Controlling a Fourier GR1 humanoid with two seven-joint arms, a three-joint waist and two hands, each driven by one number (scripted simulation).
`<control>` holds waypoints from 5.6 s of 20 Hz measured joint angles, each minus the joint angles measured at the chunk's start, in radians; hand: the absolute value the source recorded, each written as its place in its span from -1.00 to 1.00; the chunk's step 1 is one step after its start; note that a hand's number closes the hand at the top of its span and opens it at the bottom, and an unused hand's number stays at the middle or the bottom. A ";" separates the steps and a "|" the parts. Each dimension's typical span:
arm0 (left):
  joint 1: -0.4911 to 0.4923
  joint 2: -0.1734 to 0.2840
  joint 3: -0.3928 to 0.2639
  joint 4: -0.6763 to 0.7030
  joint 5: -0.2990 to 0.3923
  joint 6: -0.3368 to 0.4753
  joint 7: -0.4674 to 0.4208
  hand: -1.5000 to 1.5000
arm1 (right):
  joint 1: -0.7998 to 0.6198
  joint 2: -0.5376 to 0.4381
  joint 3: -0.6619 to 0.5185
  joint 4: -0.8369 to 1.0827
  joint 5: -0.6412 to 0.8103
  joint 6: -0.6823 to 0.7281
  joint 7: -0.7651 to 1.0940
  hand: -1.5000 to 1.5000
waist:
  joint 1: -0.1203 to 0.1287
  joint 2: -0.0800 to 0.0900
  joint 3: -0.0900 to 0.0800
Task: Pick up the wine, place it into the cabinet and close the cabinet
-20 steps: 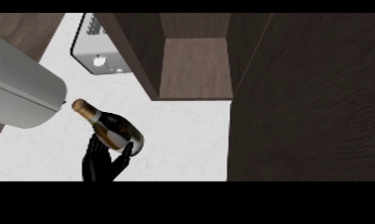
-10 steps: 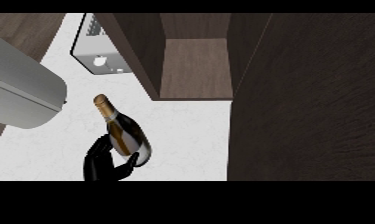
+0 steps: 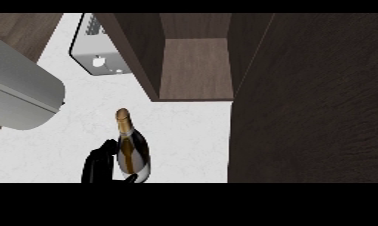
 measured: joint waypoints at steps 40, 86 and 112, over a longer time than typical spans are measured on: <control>0.006 -0.074 -0.143 -0.938 -0.040 0.323 0.711 1.00 | 0.005 -0.001 -0.015 0.038 -0.017 0.019 -0.021 -1.00 | 0.000 0.009 -0.009; -0.526 -0.094 -0.322 -0.003 0.299 0.538 0.274 1.00 | -0.014 -0.010 -0.053 0.080 -0.045 0.037 -0.038 -1.00 | -0.009 0.011 -0.010; -0.887 -0.094 -0.339 0.365 0.566 0.454 0.246 1.00 | -0.043 -0.013 -0.060 0.131 -0.054 0.053 -0.062 -1.00 | -0.032 0.017 -0.010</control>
